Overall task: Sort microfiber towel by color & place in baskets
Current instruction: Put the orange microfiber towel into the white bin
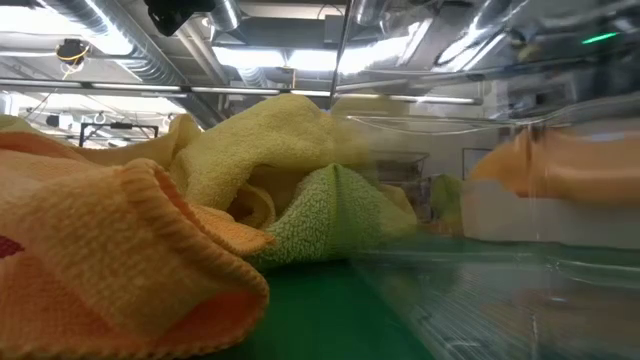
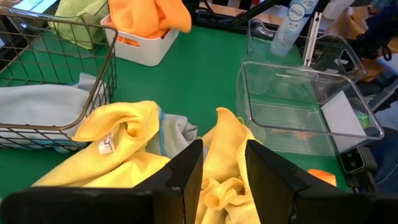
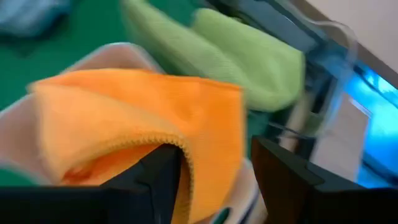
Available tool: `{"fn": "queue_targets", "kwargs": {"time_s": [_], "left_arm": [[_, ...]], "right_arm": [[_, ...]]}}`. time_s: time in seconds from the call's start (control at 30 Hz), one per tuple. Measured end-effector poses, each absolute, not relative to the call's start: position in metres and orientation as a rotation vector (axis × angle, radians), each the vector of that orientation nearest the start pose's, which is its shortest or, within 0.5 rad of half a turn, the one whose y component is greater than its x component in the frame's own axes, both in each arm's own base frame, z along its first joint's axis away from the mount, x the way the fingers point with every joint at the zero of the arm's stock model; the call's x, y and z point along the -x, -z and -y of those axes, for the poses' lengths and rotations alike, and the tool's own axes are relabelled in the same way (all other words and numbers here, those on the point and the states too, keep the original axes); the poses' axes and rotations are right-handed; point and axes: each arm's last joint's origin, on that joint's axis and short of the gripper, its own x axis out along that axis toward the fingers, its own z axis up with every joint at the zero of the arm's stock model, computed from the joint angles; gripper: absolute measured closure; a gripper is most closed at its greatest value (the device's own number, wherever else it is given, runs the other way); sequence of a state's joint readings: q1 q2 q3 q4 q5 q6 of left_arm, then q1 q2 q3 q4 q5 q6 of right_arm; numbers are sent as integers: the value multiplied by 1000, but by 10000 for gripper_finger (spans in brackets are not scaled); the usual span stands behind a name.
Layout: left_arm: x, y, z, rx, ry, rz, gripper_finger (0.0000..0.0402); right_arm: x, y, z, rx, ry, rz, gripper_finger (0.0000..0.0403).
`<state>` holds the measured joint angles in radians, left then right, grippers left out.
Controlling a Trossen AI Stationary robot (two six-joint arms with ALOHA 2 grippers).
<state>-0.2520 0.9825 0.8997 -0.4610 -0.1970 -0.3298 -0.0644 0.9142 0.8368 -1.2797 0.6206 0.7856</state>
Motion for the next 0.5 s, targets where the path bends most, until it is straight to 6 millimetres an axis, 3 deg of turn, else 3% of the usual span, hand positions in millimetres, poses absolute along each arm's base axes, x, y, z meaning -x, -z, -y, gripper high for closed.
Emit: {"fn": "queue_targets", "kwargs": {"time_s": [0.17, 0.5], "left_arm": [[-200, -313, 46, 201, -35, -532, 286], [-200, -313, 46, 201, -35, -532, 286]], "right_arm": [[-121, -265, 44, -283, 1172, -989, 210], [-130, -273, 72, -188, 1191, -899, 210]]}}
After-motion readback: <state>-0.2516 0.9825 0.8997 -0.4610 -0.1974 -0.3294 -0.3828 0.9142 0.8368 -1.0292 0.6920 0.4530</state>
